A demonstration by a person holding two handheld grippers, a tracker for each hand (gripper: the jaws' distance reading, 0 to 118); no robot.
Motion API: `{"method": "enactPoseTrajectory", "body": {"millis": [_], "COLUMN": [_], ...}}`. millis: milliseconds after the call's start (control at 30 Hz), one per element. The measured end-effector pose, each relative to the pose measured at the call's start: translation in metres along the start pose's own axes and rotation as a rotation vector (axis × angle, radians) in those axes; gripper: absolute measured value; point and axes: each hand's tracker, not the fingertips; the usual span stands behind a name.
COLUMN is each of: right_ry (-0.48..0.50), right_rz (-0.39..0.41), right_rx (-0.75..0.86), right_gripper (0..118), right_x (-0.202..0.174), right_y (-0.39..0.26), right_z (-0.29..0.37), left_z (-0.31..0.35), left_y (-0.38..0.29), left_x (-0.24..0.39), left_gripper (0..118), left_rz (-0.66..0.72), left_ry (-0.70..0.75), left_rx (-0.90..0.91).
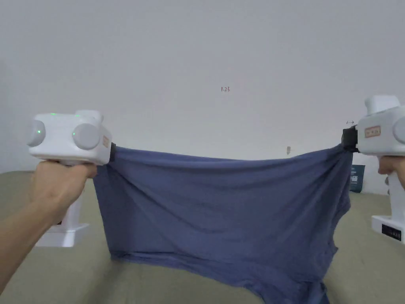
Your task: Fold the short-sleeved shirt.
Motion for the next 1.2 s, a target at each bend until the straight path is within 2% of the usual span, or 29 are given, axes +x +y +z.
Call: {"method": "enactPoseTrajectory", "body": {"millis": [133,167,233,300,467,600,800,900,1200], "right_ry": [0.016,0.034,0.046,0.053,0.084,0.087,0.097,0.099,0.106], "right_rz": [-0.016,-0.049,-0.086,-0.090,-0.151,-0.114,-0.090,-0.103,-0.123], "right_rx": [-0.088,-0.094,-0.117,-0.140,-0.219,-0.273,-0.322,-0.324,-0.360], "right_gripper": [6,6,6,6,6,6,6,6,6], "right_x": [0.006,0.009,0.011,0.012,0.014,0.009,0.005,0.005,-0.001], "right_y": [-0.072,-0.093,-0.129,-0.164,-0.248,-0.304,-0.353,-0.368,-0.396], "right_z": [0.020,0.030,0.055,0.082,0.151,0.208,0.284,0.309,0.333], "left_z": [0.006,0.015,0.029,0.046,0.080,0.121,0.190,0.216,0.239], "left_y": [-0.060,-0.078,-0.113,-0.147,-0.228,-0.289,-0.346,-0.369,-0.405], "left_x": [-0.003,-0.004,-0.008,-0.014,-0.039,-0.051,-0.075,-0.085,-0.090], "left_gripper": [4,4,4,4,4,4,4,4,4], "left_rz": [-0.004,-0.011,-0.026,-0.036,0.001,-0.023,-0.016,-0.008,-0.001], "left_ry": [-0.020,-0.032,-0.045,-0.041,-0.086,-0.094,-0.102,-0.110,-0.124], "left_rx": [-0.055,-0.066,-0.093,-0.119,-0.211,-0.258,-0.296,-0.315,-0.362]}}
